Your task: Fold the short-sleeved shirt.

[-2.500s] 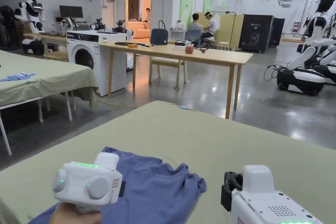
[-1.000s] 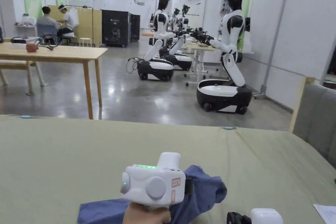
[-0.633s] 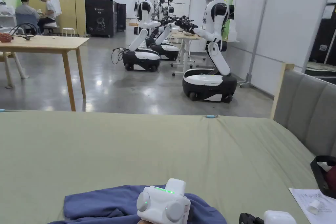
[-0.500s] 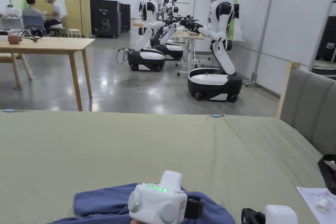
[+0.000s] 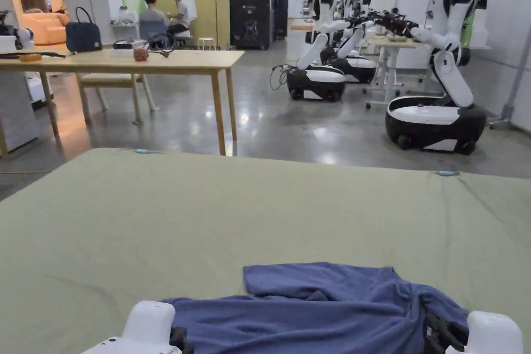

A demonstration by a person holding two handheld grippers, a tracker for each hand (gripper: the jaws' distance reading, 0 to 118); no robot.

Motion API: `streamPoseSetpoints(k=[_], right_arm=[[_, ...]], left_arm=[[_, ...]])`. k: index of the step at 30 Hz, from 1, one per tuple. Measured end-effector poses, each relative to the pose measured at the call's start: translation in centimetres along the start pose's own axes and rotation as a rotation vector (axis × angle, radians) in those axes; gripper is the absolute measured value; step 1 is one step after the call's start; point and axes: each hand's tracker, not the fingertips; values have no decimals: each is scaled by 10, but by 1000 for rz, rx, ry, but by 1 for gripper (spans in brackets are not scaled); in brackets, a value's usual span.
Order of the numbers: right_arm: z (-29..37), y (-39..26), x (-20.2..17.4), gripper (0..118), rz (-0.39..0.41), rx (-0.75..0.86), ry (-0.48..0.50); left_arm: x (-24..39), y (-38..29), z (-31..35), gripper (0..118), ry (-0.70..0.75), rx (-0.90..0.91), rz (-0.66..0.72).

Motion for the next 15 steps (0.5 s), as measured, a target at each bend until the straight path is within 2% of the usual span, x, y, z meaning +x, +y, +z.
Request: streamPoseSetpoints(k=[2, 5, 7, 12, 13, 14, 15], right_arm=[[2, -3, -6, 7, 7, -8, 0], [7, -6, -10, 7, 17, -16, 9], [7, -5, -8, 7, 45, -27, 5], [0, -1, 11, 7, 23, -37, -26], [-2, 0, 15, 7, 22, -42, -38], [-4, 0, 19, 7, 22, -47, -45], [-9, 0, 25, 7, 19, -53, -54]], left_arm=[[-28, 3, -9, 0, -98, -48, 98], [-61, 10, -39, 0, 20, -85, 90], [-85, 21, -70, 0, 47, -125, 112], [-88, 45, -130, 0, 110, -128, 59], [-86, 52, -145, 13, 129, -115, 43], [-85, 58, -159, 40, 129, -124, 33], [-84, 63, -180, 86, 138, -173, 18]])
